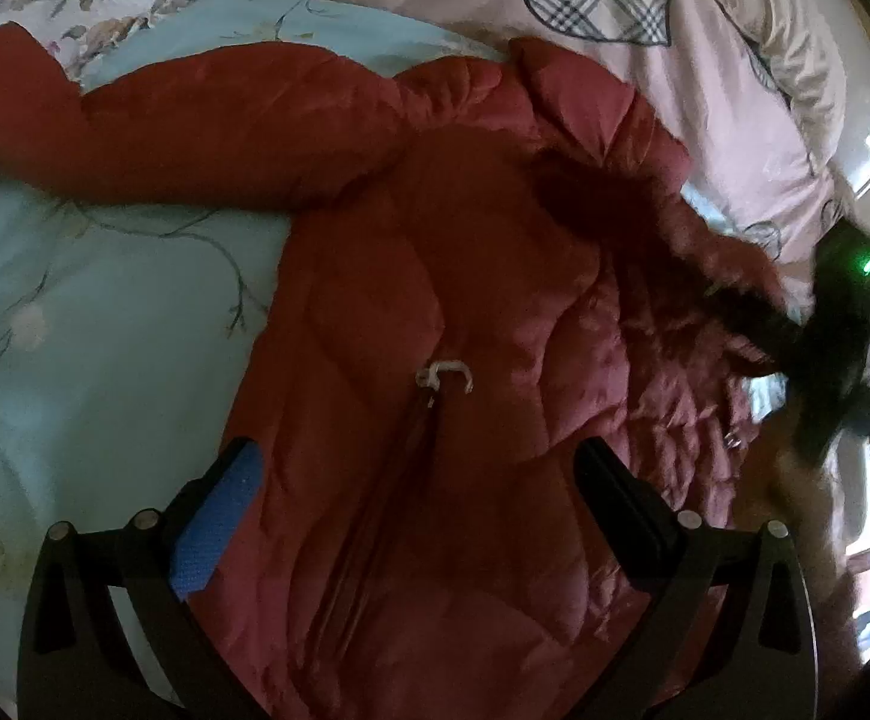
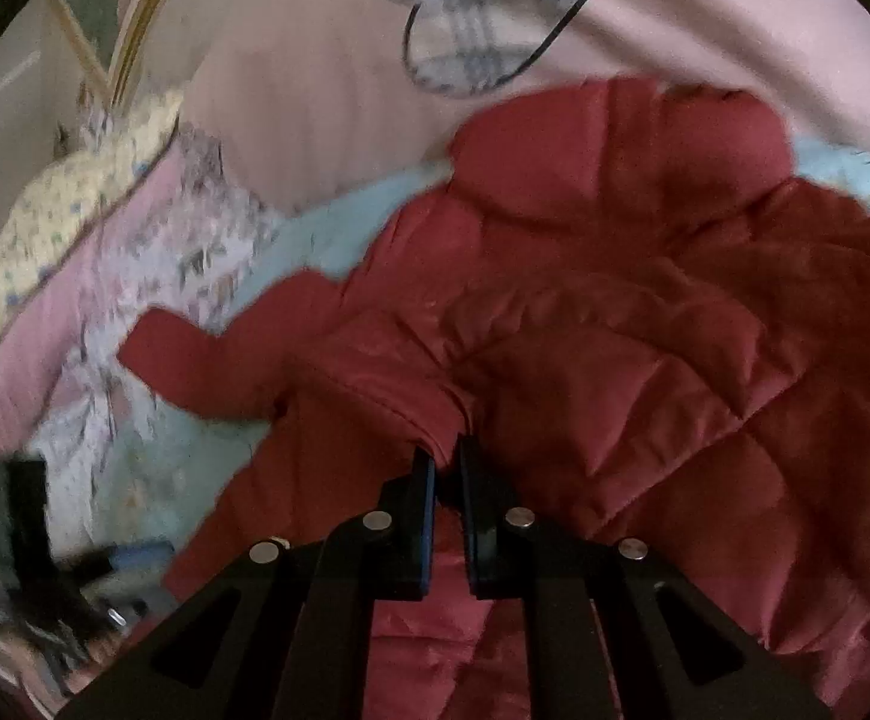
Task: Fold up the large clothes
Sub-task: 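Lift the sleeve with the right gripper and fold it across the coat body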
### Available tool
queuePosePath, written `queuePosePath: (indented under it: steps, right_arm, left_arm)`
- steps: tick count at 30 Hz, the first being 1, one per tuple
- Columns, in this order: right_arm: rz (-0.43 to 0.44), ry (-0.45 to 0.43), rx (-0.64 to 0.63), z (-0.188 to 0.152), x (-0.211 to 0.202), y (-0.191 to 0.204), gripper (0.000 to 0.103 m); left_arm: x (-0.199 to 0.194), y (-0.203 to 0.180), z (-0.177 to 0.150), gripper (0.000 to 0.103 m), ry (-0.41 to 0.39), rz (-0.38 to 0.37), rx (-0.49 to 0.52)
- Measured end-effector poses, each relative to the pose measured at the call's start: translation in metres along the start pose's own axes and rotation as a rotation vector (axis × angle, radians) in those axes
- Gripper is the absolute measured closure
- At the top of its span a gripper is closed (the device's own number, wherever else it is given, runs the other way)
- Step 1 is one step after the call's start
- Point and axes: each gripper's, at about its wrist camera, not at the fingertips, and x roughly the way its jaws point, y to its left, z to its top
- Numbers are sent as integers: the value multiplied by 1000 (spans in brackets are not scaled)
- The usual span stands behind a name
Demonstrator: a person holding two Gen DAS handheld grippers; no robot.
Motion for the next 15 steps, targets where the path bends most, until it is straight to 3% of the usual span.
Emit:
queuePosePath:
  steps: [8,15]
  right_arm:
    - [67,45,-124,-13,29,27,91]
    - [73,47,-140,-18,31,27,90]
  left_arm:
    - [20,14,60,0,21,-152,-84]
    - [81,16,113,0,144,-279,-171]
